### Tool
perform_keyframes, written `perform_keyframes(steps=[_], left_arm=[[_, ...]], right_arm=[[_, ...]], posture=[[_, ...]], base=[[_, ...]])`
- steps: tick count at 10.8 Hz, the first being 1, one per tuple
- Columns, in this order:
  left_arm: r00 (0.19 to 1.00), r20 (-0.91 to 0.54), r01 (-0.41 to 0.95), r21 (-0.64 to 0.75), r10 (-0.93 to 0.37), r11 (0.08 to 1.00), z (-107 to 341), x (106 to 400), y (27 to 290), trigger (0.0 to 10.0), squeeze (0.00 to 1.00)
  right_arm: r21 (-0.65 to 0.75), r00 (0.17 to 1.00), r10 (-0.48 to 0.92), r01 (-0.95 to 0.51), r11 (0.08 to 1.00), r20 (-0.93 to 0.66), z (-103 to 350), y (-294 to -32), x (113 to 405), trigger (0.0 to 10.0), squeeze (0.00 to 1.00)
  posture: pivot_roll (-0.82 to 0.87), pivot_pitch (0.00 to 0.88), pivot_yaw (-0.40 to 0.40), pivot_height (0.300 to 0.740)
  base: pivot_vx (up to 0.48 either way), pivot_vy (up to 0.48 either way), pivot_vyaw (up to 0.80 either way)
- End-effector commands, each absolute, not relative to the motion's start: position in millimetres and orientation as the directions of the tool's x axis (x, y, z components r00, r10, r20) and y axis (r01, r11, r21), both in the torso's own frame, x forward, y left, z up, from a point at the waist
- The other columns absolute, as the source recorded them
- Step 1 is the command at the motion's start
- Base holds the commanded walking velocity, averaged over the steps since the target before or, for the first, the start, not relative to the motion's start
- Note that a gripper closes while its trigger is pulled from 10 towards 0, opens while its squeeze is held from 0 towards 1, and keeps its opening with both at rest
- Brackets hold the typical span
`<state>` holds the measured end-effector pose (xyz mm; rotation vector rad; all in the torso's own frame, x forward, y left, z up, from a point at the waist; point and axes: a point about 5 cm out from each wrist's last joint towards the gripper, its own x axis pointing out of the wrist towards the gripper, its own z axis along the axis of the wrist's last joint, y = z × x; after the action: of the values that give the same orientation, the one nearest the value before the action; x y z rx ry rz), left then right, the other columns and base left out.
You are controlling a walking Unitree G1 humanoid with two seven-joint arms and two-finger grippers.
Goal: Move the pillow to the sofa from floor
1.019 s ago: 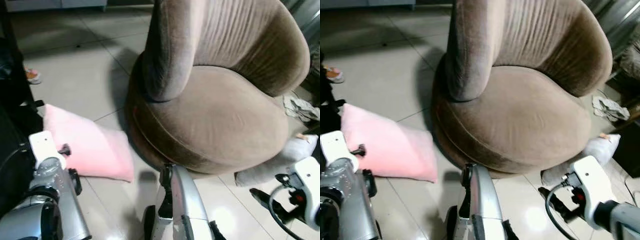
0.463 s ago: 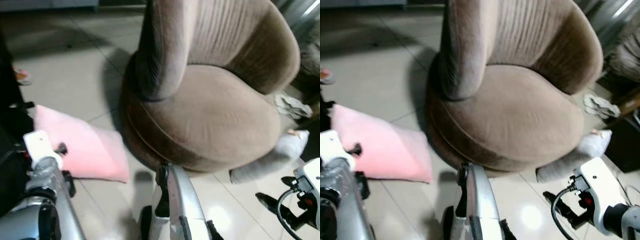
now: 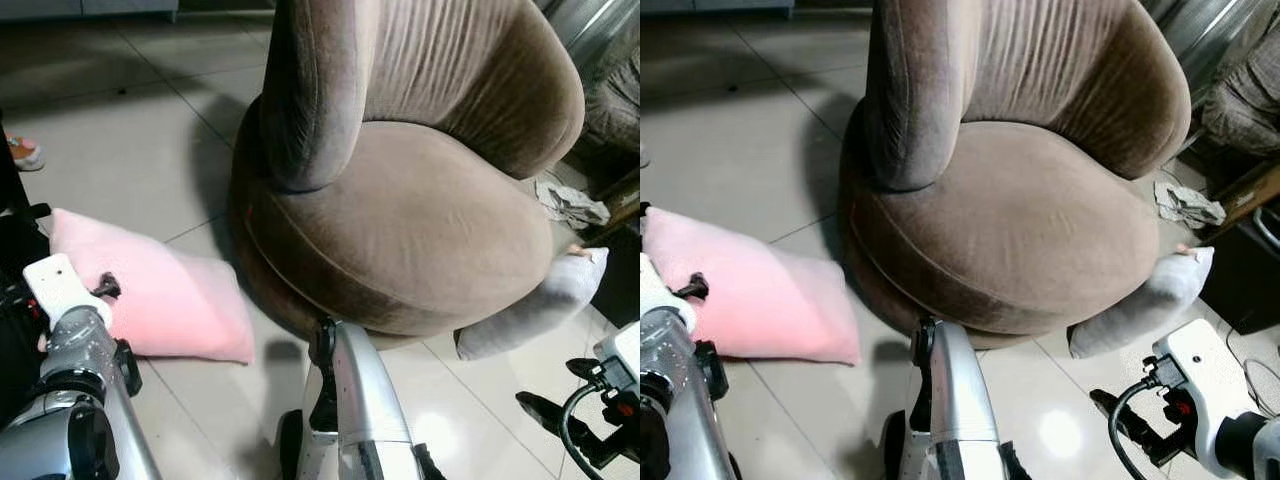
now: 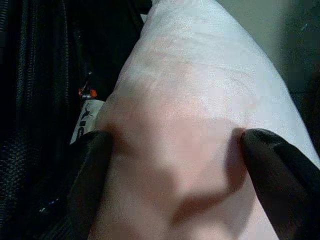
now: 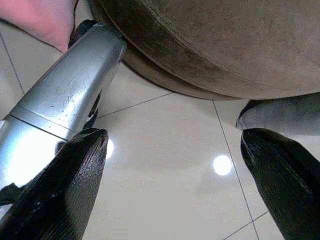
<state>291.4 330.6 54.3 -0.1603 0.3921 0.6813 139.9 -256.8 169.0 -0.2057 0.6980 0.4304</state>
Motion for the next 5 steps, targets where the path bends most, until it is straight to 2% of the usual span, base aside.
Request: perform_keyframes(steps=[1, 3, 5], left_arm=[[0.573, -0.605, -0.670, 0.041, 0.553, 0.741, 3.2, 253.7, 316.3, 10.0, 0.00], [0.516, -0.638, -0.679, 0.103, 0.572, 0.727, -0.2, 244.4, 324.0, 10.0, 0.00], [0.519, -0.668, -0.646, 0.101, 0.533, 0.756, -2.4, 243.2, 323.1, 10.0, 0.00]], right_arm=[[-0.068, 0.693, 0.284, -0.434, 0.898, -0.662, 175.4, -262.6, 139.5, 10.0, 0.00], [-0.067, 0.689, 0.288, -0.440, 0.896, -0.665, 175.9, -263.5, 141.1, 10.0, 0.00], [-0.065, 0.689, 0.291, -0.440, 0.896, -0.664, 175.9, -264.2, 143.4, 10.0, 0.00]], posture=[[-0.29, 0.124, -0.400, 0.414], [-0.29, 0.123, -0.400, 0.414], [-0.28, 0.124, -0.400, 0.414]], base=[[0.000, 0.000, 0.00], [0.000, 0.000, 0.00], [0.000, 0.000, 0.00]])
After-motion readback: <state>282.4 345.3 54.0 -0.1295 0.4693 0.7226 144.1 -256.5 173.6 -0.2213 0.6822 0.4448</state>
